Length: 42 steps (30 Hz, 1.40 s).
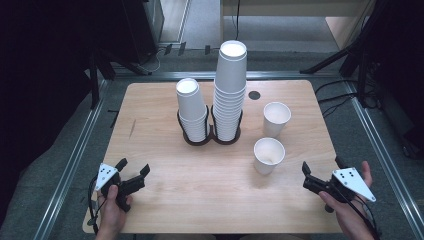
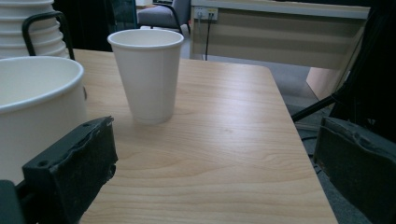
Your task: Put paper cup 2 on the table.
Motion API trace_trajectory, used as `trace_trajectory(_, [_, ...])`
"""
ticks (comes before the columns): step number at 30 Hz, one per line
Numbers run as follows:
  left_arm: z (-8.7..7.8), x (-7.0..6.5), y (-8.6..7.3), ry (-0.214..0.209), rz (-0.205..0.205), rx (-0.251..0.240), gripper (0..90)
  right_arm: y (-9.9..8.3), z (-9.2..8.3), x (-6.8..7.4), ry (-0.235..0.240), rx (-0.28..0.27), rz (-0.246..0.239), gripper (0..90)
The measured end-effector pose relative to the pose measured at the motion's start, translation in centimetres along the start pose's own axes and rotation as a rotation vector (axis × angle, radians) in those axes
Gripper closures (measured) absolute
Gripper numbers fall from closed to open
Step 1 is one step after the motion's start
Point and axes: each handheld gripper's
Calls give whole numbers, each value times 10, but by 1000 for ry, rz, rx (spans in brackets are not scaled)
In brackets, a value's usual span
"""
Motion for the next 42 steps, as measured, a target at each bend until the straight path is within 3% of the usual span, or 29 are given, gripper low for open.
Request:
trace_trajectory(17, [0,-1,0,5,3,-1,65,-21,-11,-31,-104,71,-6,0])
trace_trajectory(22, [0,-1,-1,7,3,-1,65,-27,-10,-30,-127,141,-34,0])
trace_trajectory(28, [0,-1,-1,4,3,-2,65,-37,-9,-25,-123,181,-58,0])
trace_trajectory(34, [1,-2,0,3,8,-3,65,-41,-11,-26,-148,118,-39,0])
trace_trajectory(42, [1,-2,0,7,10,-3,65,-42,-14,-26,-149,105,-44,0])
Point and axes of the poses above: each handheld gripper's, and its own axes: z roughly forward along the jaws, y roughly out of its top, x roughly to its left, and after that the axes turned 2 degrees about y, right-handed
